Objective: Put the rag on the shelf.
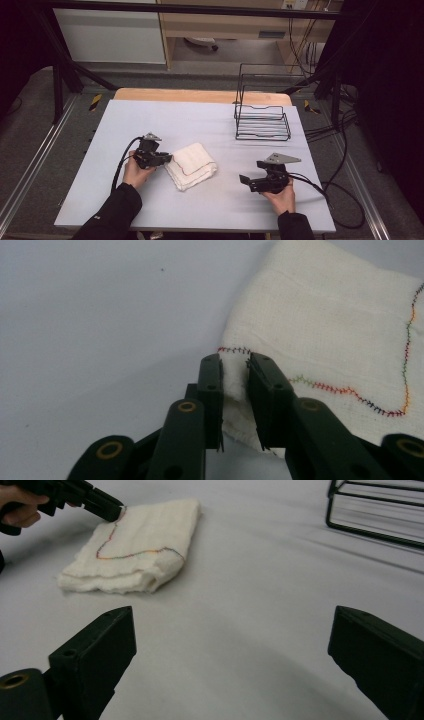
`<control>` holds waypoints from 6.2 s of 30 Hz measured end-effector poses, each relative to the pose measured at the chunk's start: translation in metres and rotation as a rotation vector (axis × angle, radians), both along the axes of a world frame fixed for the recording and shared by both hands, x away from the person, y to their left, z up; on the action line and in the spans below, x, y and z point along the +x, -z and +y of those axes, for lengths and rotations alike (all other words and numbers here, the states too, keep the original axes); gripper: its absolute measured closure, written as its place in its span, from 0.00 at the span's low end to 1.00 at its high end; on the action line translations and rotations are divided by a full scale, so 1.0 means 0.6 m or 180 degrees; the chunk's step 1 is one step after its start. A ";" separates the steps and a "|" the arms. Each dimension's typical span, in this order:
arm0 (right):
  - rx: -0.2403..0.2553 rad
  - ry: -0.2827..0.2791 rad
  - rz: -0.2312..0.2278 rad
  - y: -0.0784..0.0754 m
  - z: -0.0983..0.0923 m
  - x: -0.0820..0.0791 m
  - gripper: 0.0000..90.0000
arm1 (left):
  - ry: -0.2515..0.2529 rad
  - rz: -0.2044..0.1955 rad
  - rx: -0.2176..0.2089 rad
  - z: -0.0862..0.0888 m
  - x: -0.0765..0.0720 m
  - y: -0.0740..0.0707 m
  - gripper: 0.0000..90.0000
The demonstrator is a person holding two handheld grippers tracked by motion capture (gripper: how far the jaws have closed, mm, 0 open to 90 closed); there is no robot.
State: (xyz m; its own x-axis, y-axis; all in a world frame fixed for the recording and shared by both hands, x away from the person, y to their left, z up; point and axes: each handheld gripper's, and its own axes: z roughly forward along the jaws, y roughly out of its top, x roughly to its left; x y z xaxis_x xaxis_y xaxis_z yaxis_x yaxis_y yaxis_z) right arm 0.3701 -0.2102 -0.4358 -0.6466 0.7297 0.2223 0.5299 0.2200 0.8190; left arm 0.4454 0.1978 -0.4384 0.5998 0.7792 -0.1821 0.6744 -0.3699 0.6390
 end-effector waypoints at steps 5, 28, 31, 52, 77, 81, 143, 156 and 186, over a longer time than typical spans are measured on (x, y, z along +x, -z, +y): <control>-0.0071 -0.0009 0.0045 -0.001 0.049 0.010 0.14 | -0.0008 -0.0023 0.0000 0.001 -0.007 -0.001 0.91; -0.0110 0.0167 0.0334 0.039 0.176 0.044 0.79 | -0.0048 -0.0072 -0.0059 0.004 -0.013 0.002 0.92; -0.0074 0.0155 0.0347 0.035 0.174 0.044 0.89 | -0.0053 -0.0037 -0.0075 0.006 -0.017 0.000 0.92; -0.0220 0.0108 0.0167 0.026 0.172 0.094 0.85 | -0.0003 -0.0156 -0.0026 -0.009 -0.116 -0.018 0.82; -0.0295 0.0025 0.0047 0.000 0.111 0.061 0.09 | 0.0022 -0.0217 0.0029 -0.075 0.047 -0.005 0.57; -0.0277 0.0027 0.0048 -0.002 0.109 0.060 0.09 | 0.0033 -0.0093 -0.0004 -0.075 0.053 0.001 0.71; 0.0084 0.0120 0.0291 0.016 0.175 0.093 0.92 | 0.0138 -0.0282 -0.0327 -0.061 0.032 -0.016 0.93; 0.0308 0.0052 -0.0009 -0.021 0.170 0.071 0.92 | 0.0174 -0.0629 -0.0528 -0.039 -0.007 -0.061 0.93; 0.0312 -0.0030 -0.0520 -0.090 0.158 0.048 0.93 | 0.0039 -0.1089 -0.0707 -0.044 -0.066 -0.116 0.93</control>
State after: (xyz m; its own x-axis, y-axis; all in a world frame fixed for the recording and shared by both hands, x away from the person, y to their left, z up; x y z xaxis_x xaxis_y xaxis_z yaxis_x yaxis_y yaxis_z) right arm 0.3988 -0.1152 -0.3815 -0.6867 0.7034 0.1835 0.3863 0.1392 0.9118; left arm 0.4058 0.1714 -0.3690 0.6639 0.7358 -0.1334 0.4054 -0.2042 0.8910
